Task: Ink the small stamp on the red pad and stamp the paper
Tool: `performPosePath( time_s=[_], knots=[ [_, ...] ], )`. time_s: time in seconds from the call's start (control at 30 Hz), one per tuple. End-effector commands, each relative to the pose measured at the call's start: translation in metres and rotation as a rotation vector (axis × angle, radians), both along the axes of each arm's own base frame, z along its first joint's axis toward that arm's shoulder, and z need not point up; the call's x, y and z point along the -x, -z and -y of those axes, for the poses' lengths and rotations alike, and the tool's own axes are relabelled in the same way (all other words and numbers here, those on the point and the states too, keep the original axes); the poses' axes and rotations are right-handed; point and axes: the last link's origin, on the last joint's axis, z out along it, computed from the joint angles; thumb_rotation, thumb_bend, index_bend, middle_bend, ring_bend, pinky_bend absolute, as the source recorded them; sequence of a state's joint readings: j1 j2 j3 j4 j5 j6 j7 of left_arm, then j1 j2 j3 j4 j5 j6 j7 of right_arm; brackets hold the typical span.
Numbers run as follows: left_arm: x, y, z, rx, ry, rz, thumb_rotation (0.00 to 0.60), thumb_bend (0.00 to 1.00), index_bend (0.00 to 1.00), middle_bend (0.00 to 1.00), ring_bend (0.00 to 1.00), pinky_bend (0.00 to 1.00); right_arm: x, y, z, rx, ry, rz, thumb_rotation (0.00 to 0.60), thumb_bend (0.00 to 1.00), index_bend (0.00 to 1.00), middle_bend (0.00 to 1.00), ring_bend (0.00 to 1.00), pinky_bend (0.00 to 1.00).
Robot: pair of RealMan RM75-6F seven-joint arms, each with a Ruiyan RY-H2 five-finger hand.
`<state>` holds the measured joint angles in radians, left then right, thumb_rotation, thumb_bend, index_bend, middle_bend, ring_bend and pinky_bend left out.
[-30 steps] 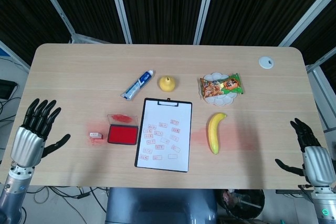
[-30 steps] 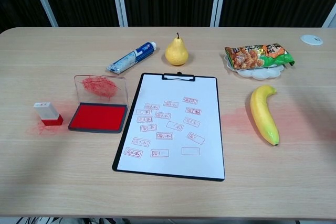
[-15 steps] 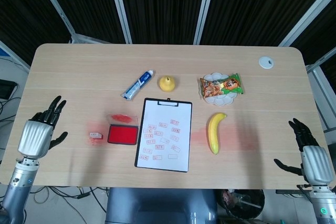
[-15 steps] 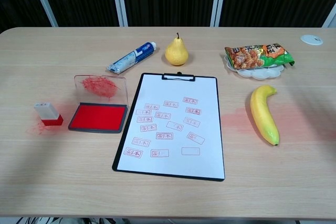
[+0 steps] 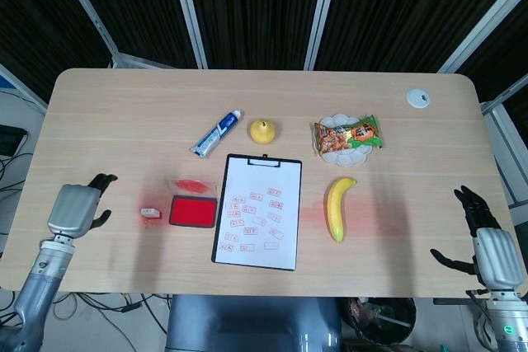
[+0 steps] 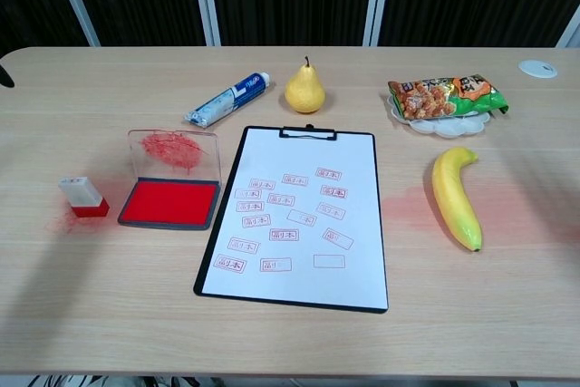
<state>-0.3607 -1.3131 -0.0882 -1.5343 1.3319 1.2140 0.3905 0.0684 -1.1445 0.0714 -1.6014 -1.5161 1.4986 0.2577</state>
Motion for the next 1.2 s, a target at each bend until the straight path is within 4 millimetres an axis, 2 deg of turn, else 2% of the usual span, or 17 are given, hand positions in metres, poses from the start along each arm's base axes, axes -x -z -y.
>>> performPosePath(
  time_s=[0.03,0.27,1.0,1.2],
  knots=[
    [-0.002,0.007,-0.006,0.034,-0.028,-0.020,0.600,0.22,0.31,0.35,0.81,0.96,0.000,0.000,0.000,-0.002,0.003,0.004,0.600,0.12,0.00,0.00,0.00,0.22],
    [-0.006,0.027,-0.012,0.098,-0.044,-0.061,0.600,0.29,0.33,0.37,0.82,0.96,0.000,0.000,0.001,-0.005,0.007,0.011,0.600,0.12,0.00,0.00,0.00,0.22],
    [-0.023,0.071,-0.016,0.189,-0.019,-0.092,0.600,0.34,0.38,0.39,0.82,0.96,0.000,0.001,0.000,-0.009,0.013,0.021,0.600,0.12,0.00,0.00,0.00,0.22],
    [-0.025,0.075,-0.015,0.194,-0.012,-0.097,0.600,0.34,0.40,0.41,0.82,0.96,-0.001,0.001,0.000,-0.009,0.014,0.023,0.600,0.12,0.00,0.00,0.00,0.22]
  ],
)
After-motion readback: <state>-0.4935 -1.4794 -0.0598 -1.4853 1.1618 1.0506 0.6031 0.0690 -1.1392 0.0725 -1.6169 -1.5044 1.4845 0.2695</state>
